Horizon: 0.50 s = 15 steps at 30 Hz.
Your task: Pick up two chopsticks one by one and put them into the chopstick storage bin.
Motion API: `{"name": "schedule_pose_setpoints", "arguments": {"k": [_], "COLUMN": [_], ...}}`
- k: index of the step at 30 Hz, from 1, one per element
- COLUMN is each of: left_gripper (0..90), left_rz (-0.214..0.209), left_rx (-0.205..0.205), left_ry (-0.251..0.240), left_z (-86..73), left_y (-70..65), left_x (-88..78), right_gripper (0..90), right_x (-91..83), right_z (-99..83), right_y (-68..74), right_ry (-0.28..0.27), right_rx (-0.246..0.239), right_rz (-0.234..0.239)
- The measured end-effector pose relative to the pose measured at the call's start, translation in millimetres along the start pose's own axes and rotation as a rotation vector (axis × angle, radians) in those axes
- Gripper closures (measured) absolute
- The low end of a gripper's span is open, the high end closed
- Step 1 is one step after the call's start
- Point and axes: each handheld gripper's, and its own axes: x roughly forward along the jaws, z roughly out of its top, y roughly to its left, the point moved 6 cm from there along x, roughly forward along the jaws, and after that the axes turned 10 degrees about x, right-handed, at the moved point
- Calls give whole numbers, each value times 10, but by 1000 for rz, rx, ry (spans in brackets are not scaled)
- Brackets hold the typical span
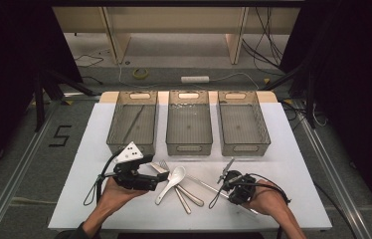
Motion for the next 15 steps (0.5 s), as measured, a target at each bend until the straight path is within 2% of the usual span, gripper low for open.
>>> {"name": "schedule_pose_setpoints", "arguments": {"k": [5, 7, 15], "left_gripper": [167, 167, 167], "left_rz": [-11, -26, -81], "left_rx": [11, 26, 86], "left_ry": [6, 17, 65], "left_z": [7, 7, 21], "left_y": [-34, -55, -179], "left_x": [26, 49, 173], "right_gripper": [861, 862, 861], "right_x": [-124, -148, -262], "right_z": [22, 39, 133], "right_y": [-53, -36, 110], "right_ry": [-43, -51, -86], "right_rx": [-12, -15, -90], "right_rz": [-1, 3, 5]}}
